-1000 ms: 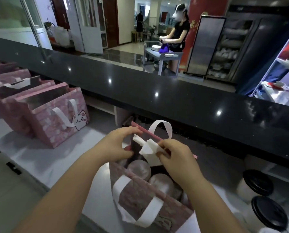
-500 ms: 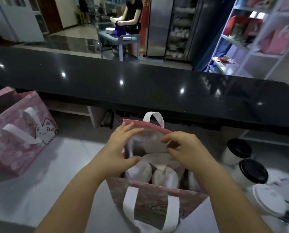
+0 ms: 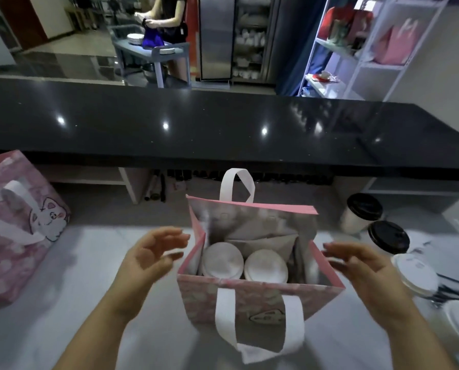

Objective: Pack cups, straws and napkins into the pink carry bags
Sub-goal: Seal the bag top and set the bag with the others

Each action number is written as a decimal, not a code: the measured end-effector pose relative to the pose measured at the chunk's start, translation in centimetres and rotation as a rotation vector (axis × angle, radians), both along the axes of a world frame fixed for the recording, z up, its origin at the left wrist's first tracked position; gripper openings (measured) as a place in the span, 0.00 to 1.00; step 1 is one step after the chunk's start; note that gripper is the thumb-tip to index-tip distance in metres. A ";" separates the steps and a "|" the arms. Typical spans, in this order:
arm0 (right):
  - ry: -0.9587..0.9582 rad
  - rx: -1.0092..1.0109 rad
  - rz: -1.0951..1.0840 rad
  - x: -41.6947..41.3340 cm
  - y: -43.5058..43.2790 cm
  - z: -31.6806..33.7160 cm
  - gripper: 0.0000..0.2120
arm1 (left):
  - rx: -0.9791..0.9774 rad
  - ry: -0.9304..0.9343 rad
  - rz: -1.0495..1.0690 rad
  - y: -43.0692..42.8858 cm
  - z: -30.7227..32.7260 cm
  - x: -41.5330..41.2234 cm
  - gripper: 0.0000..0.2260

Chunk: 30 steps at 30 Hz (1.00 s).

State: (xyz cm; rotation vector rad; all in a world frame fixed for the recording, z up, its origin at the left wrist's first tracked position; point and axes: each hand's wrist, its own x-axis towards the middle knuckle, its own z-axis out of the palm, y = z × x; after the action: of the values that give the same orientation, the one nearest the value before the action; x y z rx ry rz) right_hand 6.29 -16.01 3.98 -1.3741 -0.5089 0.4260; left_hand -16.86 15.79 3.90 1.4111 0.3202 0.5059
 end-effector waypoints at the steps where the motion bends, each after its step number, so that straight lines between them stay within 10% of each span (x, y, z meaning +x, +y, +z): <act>1: 0.050 -0.015 0.107 -0.3 -0.5 -0.5 0.15 | 0.015 0.067 -0.090 0.1 -0.2 -0.5 0.24; 5: 0.107 -0.086 0.320 -1.9 -0.1 -1.4 0.37 | 0.101 0.266 -0.180 -1.0 -0.6 -0.5 0.33; 11: 0.037 -0.121 0.071 -4.0 3.7 -1.2 0.10 | 0.081 0.205 0.013 -3.1 -0.3 1.4 0.18; 22: -0.064 -0.037 -0.265 -4.3 6.3 -1.9 0.12 | 0.079 0.049 0.274 -2.3 -0.8 2.9 0.10; 30: 0.074 0.030 -0.094 -0.9 7.1 -1.2 0.13 | 0.113 0.130 -0.012 2.0 0.6 5.8 0.09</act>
State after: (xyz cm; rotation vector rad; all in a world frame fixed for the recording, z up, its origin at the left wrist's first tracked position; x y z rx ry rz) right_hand 5.37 -8.92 2.74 -1.3426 -0.3873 0.3897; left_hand -11.03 17.75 4.51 1.5583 0.3930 0.4286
